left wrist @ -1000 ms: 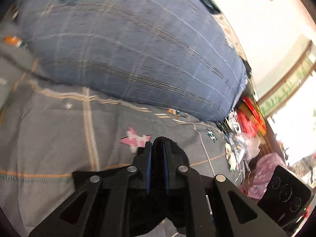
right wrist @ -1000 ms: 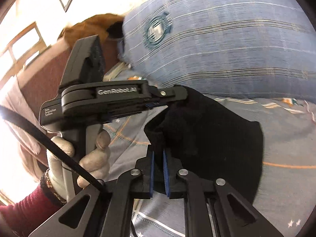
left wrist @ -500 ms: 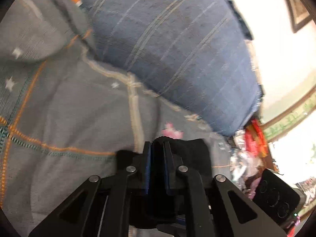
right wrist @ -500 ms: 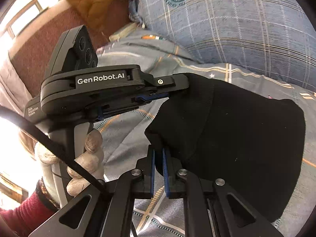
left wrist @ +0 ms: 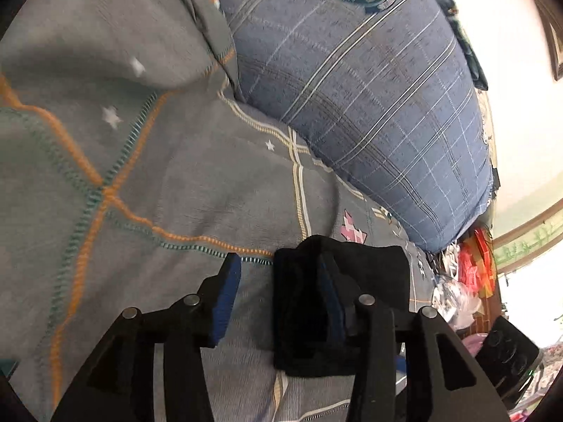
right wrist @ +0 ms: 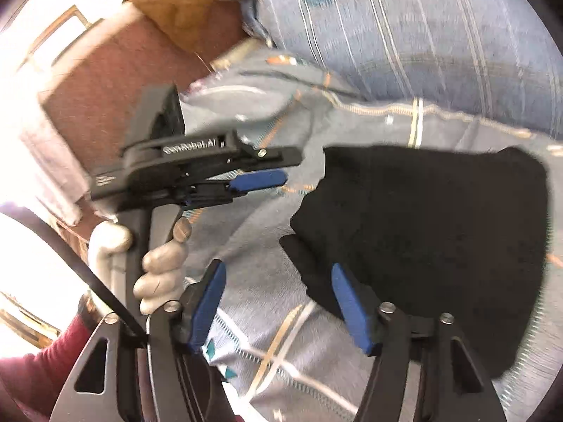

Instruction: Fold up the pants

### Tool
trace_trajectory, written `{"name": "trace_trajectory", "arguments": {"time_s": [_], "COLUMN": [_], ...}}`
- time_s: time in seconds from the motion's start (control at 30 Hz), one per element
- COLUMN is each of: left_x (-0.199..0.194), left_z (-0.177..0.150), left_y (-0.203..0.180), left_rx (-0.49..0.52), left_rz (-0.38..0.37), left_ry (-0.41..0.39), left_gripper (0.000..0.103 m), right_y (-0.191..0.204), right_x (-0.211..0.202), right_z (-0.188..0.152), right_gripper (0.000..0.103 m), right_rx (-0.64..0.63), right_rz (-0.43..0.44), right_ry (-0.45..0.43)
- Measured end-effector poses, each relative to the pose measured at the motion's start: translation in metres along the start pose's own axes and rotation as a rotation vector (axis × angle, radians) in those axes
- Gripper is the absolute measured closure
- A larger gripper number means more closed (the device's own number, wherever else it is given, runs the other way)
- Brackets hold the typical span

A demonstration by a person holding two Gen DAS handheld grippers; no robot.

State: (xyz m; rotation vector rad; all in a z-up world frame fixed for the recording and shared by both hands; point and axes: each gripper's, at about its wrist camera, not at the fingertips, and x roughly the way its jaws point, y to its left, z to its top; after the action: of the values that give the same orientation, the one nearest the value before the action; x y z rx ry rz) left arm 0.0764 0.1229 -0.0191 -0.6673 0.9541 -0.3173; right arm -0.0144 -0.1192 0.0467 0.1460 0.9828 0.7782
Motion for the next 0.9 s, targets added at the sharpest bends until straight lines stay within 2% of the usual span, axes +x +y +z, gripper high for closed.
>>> {"name": "trace_trajectory", "arguments": {"time_s": [0.13,0.23,0.33,0.4,0.47,0.67,0.77,0.83,0.9], "left_x": [-0.010,0.011,0.045,0.067,0.078,0.078,0.077,0.077,0.066], "left_z": [-0.012,-0.015,-0.016,-0.022,-0.028,-0.043,-0.054,-0.052,-0.048], "left_y": [-0.036,-0.068,-0.081,-0.077,-0.072,-0.067,-0.070,-0.073,-0.070], "left_rx": [0.078,0.135,0.151,0.140,0.136,0.161,0.196,0.194,0.145], "left_rz": [-0.005,0.001,0.050,0.117,0.163,0.193,0.215,0.221,0.180], "left_ry": [-0.030,-0.006,0.031,0.057,0.047,-0.029,-0.088,-0.080,-0.062], "left_gripper": [0.059,0.054,0.054,0.054,0.054,0.054,0.052,0.050,0.050], "right_y": [-0.028,-0.069,-0.095,-0.109,-0.119,-0.138,-0.129,-0.117,-0.107], "right_x": [-0.046,-0.059,-0.052,-0.036,-0.023,0.020,0.023,0.022,0.009], "right_z": [0.005,0.022,0.038,0.045,0.044,0.036,0.033,0.032,0.033], "right_gripper": [0.035,0.035,0.035,0.035,0.036,0.034,0.027,0.026,0.026], "right_rx": [0.049,0.137,0.182,0.194,0.197,0.208,0.165,0.100,0.070], "right_rz": [-0.089,-0.196,-0.228,-0.237,-0.251,-0.318,-0.353,-0.394,-0.405], "right_ry": [-0.096,-0.128,-0.141,-0.111,-0.081,0.018,0.006,0.004,-0.036]}}
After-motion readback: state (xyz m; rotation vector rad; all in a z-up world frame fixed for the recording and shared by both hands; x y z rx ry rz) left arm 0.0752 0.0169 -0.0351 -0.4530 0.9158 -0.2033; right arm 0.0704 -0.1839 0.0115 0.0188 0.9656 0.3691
